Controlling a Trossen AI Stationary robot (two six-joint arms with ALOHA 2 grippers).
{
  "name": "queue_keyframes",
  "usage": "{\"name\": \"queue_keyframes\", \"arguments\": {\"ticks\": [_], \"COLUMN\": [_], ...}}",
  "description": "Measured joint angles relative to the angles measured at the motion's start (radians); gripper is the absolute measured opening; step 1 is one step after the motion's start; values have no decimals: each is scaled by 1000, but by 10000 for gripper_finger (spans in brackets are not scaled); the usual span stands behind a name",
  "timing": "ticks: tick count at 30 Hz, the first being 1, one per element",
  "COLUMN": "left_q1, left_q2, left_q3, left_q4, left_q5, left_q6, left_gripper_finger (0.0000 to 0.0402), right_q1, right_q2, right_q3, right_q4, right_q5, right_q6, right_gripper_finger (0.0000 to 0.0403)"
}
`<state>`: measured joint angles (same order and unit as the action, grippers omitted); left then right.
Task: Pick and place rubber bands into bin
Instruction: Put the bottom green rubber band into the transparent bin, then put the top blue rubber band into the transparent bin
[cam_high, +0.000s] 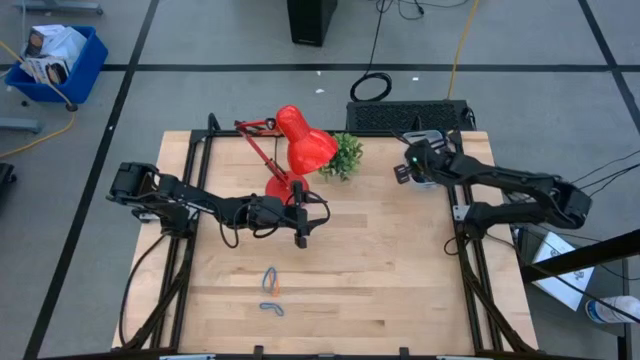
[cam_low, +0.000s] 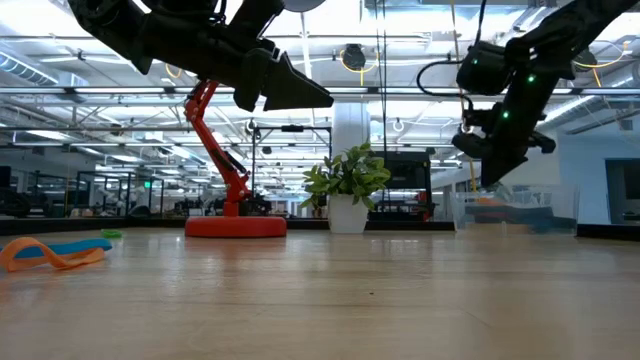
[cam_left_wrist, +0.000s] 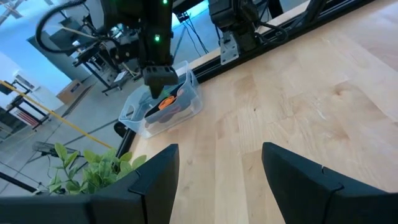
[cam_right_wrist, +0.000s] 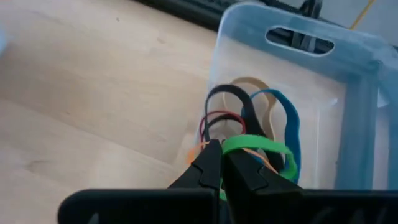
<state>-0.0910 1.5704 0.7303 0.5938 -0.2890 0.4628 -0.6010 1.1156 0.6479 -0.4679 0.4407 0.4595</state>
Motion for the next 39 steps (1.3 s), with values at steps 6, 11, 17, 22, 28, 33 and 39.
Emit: {"name": "queue_keyframes", "arguments": {"ticks": [6,11,17,22,28,33,39], "left_q1": [0,0,0,0,-4,-28,-74], "left_q2": [0,0,0,0,0,0,0], "left_q3": [0,0,0,0,0,0,0], "left_q4": [0,0,0,0,-13,-112,-389], "left_q5": [0,0,0,0,0,-1,-1], "left_q6": [-1,-1,0,6,-34,-61,-104], "left_gripper_finger": [237,237,237,237,237,237,237], "right_q1": [-15,-15,-15,-14,-13,41,160], "right_q2": [48,49,49,49,2,-109,-200], "right_q3": [0,0,0,0,0,0,0], "right_q4": [-1,0,0,1,11,89,244], "right_q5": [1,2,2,4,55,-60,-236], "right_q6": [-8,-36,-31,-27,-36,-135,-239], "right_gripper_finger": [3,17,43,97,152,171,171]}}
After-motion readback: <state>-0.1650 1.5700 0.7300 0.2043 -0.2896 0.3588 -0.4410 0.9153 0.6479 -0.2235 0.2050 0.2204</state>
